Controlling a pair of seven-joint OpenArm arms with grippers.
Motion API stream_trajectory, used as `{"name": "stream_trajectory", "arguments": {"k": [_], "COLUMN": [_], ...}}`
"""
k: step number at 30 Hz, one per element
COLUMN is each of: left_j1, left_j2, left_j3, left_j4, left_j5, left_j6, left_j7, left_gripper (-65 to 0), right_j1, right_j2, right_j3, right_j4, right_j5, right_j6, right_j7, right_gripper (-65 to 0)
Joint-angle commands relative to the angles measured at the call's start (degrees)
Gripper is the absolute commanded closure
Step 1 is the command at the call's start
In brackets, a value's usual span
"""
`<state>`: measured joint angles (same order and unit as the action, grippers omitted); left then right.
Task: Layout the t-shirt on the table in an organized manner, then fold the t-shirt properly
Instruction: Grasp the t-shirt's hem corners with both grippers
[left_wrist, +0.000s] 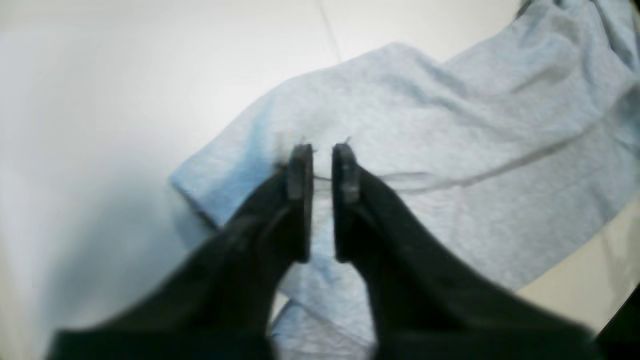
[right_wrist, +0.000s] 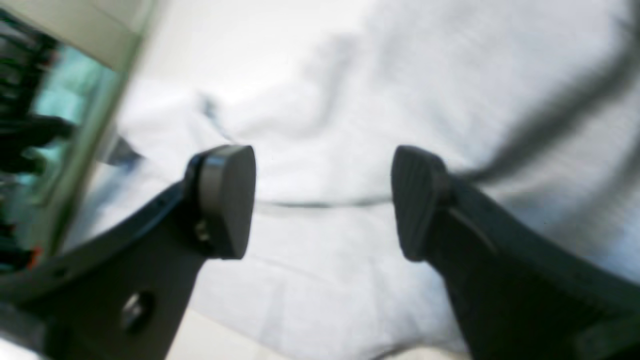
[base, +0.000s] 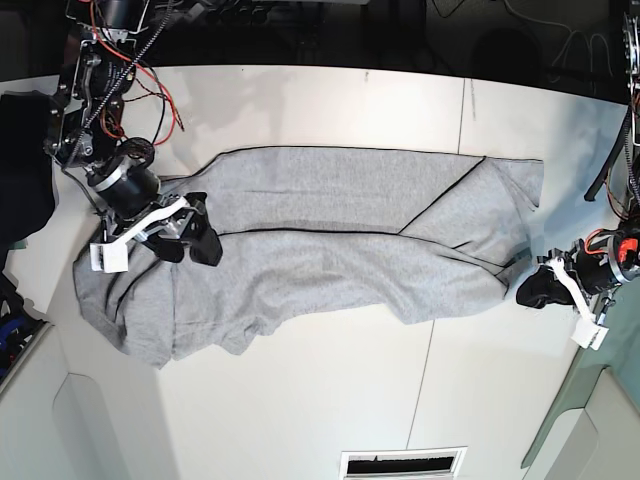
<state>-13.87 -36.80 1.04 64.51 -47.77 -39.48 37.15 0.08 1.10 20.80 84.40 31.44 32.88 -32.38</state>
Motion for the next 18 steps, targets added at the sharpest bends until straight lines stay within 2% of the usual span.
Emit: {"name": "stream_trajectory", "arguments": {"k": [1,2,5,7,10,13,16,18], "left_j1": [-0.2,0.5,1.7,1.7,1.7,1.7,1.7,1.6], "left_j2": [-0.5,-0.3,0.1,0.6,1.0,0.9,1.1,1.4], "left_j3": [-0.4,-0.4,-0.4,-0.4,-0.4,-0.4,-0.4,-0.4], "left_j4": [1.8,2.6,2.9,2.4,1.5,0.5,0.0,-0.5], "left_j5": [-0.9,-0.9,-0.3,3.0,9.4,11.2,12.2,14.6], "left_j6": [-0.5,-0.5,-0.5,-0.5,-0.5,4.3,4.5,4.6], "left_j7": [-1.2,-1.7,-3.1,-3.4,-7.0,-11.7,-13.8,-14.1], "left_gripper": [-2.2,-0.3,0.0,0.0,-1.8,-12.3,-19.6,-20.2], "right_j1": [0.0,0.0,0.0,0.1,0.1,0.1,0.1,0.3], "right_j2": [0.4,0.1,-0.2,-0.2,-0.2,-0.2,-0.2,-0.2], "right_j3": [-0.7,-1.8,-7.4,-11.5,-16.8,-21.2,-25.5,-28.1], "right_j4": [0.5,0.2,0.2,0.2,0.1,0.0,-1.0,-2.8], "right_j5": [-0.2,-1.3,-4.8,-7.8,-13.1,-18.2,-22.2,-24.5], "right_j6": [0.4,0.4,0.3,0.1,-0.8,-1.6,-1.6,-1.8], "right_j7": [0.8,0.9,2.8,5.2,8.9,10.2,11.7,13.7], "right_gripper": [-41.4,-39.3,-22.8,-15.4,-14.9,-14.9,-14.9,-14.9]}}
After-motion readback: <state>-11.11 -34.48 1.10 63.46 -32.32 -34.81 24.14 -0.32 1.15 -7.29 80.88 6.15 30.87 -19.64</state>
